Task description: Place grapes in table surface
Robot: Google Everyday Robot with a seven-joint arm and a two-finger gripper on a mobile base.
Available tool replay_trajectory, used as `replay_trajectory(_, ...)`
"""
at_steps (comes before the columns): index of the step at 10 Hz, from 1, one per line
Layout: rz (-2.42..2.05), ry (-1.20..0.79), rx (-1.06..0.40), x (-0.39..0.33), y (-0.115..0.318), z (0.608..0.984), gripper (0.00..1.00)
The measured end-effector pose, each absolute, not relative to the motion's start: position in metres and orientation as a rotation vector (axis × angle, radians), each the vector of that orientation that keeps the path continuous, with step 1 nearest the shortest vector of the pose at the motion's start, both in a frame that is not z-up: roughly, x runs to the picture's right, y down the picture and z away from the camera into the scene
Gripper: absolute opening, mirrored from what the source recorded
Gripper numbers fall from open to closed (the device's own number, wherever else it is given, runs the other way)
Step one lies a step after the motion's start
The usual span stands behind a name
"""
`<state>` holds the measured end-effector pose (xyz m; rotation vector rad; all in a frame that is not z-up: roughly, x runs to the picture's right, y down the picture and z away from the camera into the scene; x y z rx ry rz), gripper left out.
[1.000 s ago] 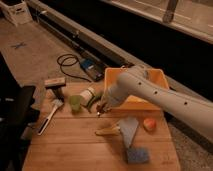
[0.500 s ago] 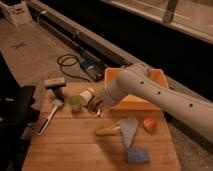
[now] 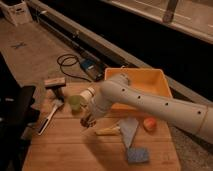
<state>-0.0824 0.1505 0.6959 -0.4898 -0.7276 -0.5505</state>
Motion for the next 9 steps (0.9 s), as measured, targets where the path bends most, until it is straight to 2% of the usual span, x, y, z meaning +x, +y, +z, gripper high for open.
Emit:
replay_trajectory(1, -0.55, -0.723, -0.527, -0.085, 0.162, 0.707, 0.03)
replay_trajectory(3, -0.541, -0.718, -0.578, -0.086, 0.177, 0.723, 0.18)
replay_trajectory(8, -0.471, -0.77, -0.699, -0.084, 0.205, 0.752, 0.69)
replay_trajectory(9, -0.467, -0.773, -0.704, -0.083, 0.206, 0.752, 0.73)
